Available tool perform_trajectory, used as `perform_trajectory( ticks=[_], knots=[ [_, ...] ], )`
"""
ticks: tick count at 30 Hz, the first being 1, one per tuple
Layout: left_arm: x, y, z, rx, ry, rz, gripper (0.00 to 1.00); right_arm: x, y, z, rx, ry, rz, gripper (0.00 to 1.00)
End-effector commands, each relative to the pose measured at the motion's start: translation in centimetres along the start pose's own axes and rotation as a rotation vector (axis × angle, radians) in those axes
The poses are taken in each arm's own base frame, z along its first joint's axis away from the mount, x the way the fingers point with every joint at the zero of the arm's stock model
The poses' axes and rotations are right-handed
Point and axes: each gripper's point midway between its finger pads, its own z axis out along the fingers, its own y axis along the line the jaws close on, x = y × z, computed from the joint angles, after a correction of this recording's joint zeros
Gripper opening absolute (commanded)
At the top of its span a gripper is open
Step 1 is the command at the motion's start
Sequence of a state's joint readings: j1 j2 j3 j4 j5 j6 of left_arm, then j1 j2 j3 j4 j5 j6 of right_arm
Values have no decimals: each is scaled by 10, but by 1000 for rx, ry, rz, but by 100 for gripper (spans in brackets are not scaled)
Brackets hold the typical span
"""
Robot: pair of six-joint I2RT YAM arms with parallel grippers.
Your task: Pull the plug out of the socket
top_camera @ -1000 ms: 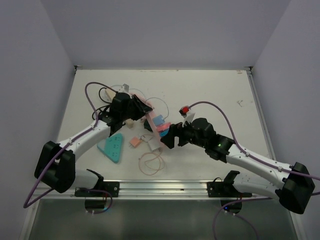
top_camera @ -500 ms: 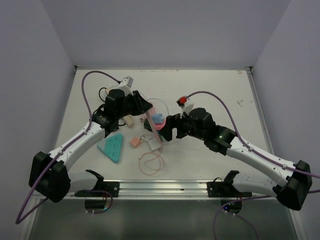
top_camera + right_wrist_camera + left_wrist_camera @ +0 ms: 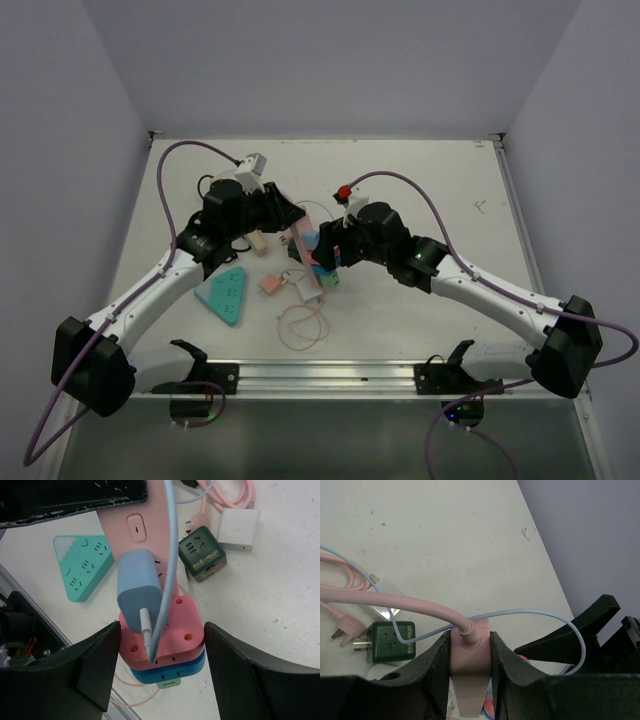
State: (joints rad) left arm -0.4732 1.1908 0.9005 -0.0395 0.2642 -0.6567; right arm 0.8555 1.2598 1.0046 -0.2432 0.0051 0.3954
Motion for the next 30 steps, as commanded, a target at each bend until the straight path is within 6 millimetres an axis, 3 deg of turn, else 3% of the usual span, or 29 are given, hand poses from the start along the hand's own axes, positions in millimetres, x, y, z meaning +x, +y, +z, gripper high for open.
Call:
perform_trajectory(
  ticks=[1, 9, 21, 26, 30],
  knots=[
    [-35, -41, -14, 128, -102, 54, 0, -30, 20, 0, -83, -74, -19, 69],
    [-26, -40, -11, 118, -83, 59, 0, -31, 27, 13, -113, -55, -23, 48],
    [-24, -30, -6, 63, -98, 67, 0, -43, 45, 7, -194, -100, 12, 63],
    [-23, -35, -4, 91, -91, 63, 0, -44, 43, 15, -183, -95, 2, 60],
    [-23, -35, -2, 91, -85, 66, 0, -46, 47, 21, -202, -94, -2, 51]
  ],
)
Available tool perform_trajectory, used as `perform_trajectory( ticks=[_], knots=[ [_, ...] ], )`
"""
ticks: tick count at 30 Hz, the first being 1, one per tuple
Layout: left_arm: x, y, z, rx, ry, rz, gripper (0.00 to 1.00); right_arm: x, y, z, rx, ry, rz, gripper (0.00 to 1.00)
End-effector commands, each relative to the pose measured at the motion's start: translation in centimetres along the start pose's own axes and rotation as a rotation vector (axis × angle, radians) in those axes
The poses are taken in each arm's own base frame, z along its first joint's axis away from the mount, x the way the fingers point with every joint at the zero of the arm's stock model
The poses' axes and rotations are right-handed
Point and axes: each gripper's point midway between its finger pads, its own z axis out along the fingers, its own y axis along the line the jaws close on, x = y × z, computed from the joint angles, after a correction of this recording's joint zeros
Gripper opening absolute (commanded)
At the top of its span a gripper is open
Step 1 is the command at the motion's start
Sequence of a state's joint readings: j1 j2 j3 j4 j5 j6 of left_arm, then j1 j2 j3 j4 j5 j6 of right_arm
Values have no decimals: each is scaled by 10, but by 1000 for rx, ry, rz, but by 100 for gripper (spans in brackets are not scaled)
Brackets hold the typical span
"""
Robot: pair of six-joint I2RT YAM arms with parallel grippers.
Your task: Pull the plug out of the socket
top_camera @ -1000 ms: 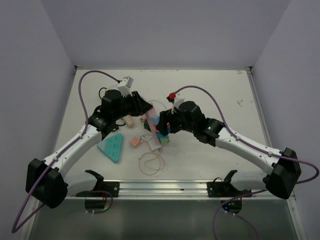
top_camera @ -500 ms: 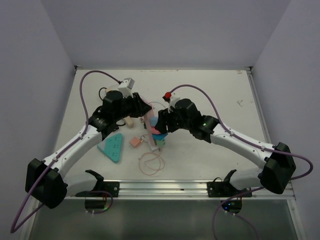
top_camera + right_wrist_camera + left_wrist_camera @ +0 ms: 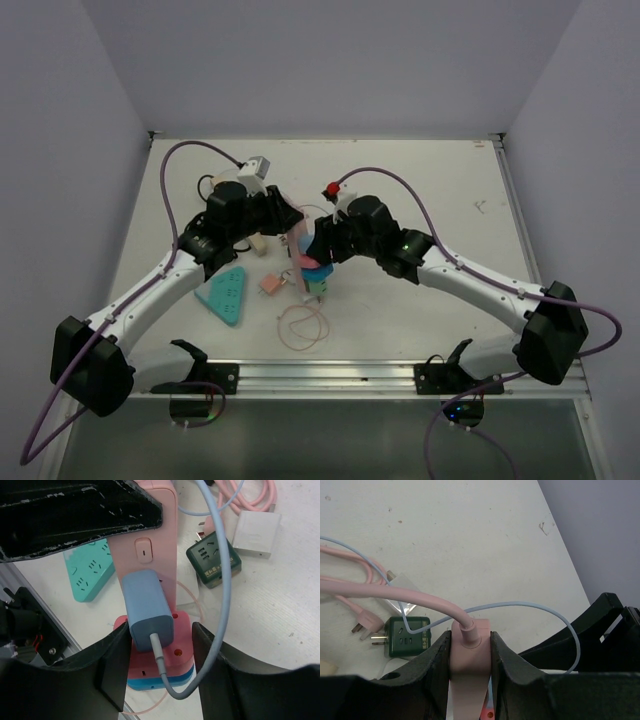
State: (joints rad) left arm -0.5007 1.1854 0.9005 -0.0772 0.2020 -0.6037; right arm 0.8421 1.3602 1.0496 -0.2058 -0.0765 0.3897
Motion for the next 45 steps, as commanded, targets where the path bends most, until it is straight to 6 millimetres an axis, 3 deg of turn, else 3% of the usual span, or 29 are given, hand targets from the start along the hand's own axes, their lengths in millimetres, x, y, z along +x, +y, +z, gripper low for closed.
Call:
perform_trajectory(
  ticks=[1, 4, 7, 13, 16, 19, 29, 33, 36, 40, 43, 45],
  knots=[
    [-31, -40, -3, 137, -95, 10, 0, -48, 41, -1, -154, -137, -14, 50],
    [-27, -38, 0, 134, -83, 6, 0, -50, 42, 1, -166, -144, -14, 49],
    [-26, -38, 0, 139, -83, 3, 0, -50, 44, 2, -171, -140, -15, 42],
    [-22, -36, 1, 131, -72, 0, 0, -45, 37, 5, -141, -124, -27, 0],
    [-19, -34, 0, 124, -59, 1, 0, -47, 37, 2, -139, -133, -35, 0],
    [-13, -34, -2, 129, -38, 3, 23, -50, 37, -3, -139, -141, -51, 0],
    [21, -28, -3, 113, 54, -21, 63, -40, 32, -2, -126, -112, -70, 0],
    [33, -25, 2, 105, 81, -19, 65, -41, 33, -2, -131, -112, -69, 0],
    [37, -20, 6, 82, 81, -12, 54, -43, 36, -4, -139, -117, -71, 0],
    [32, -13, 8, 45, 51, 10, 16, -40, 33, -6, -133, -114, -68, 0],
    [27, -11, 9, 29, 31, 29, 0, -37, 33, -11, -132, -116, -58, 0],
    [24, -8, 10, 13, 19, 45, 0, -33, 31, -13, -128, -111, -50, 0]
  ],
)
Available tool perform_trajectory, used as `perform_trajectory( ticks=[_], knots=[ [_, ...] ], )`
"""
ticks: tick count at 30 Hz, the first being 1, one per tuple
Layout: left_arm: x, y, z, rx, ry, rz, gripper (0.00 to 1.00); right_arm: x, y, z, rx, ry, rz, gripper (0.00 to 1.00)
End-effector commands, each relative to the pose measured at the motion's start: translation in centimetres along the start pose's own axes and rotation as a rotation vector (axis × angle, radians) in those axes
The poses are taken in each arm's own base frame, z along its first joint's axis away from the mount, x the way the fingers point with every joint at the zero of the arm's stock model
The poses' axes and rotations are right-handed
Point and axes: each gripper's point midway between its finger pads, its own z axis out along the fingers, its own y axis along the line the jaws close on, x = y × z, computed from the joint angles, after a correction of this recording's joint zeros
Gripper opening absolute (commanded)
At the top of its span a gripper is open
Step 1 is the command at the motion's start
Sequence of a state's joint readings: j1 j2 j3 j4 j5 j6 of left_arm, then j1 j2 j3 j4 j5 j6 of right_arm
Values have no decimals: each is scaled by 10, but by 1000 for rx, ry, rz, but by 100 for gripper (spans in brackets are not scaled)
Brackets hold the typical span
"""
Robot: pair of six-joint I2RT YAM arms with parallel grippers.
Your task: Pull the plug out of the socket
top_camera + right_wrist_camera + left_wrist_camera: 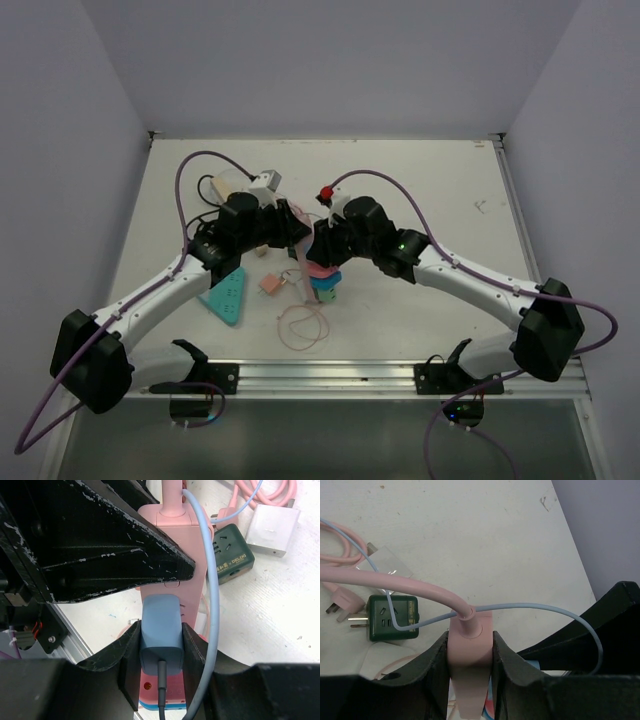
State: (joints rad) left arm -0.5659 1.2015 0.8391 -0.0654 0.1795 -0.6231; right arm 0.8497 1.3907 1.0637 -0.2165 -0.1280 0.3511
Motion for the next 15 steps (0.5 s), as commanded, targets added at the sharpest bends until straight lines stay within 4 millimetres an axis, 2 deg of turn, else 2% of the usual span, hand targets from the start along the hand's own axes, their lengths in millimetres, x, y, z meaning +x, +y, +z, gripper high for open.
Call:
perform_trajectory(
  ticks=[1, 11, 15],
  knots=[
    [-16, -6, 2, 7, -66, 58, 0, -44, 25, -24, -84, -167, -13, 0],
    [-41, 42, -5, -273, -152, 178, 0, -21, 14, -60, -19, -112, 9, 0],
    [-46, 60, -7, -374, -147, 210, 0, -13, 13, -70, -14, -86, 18, 0]
  ],
)
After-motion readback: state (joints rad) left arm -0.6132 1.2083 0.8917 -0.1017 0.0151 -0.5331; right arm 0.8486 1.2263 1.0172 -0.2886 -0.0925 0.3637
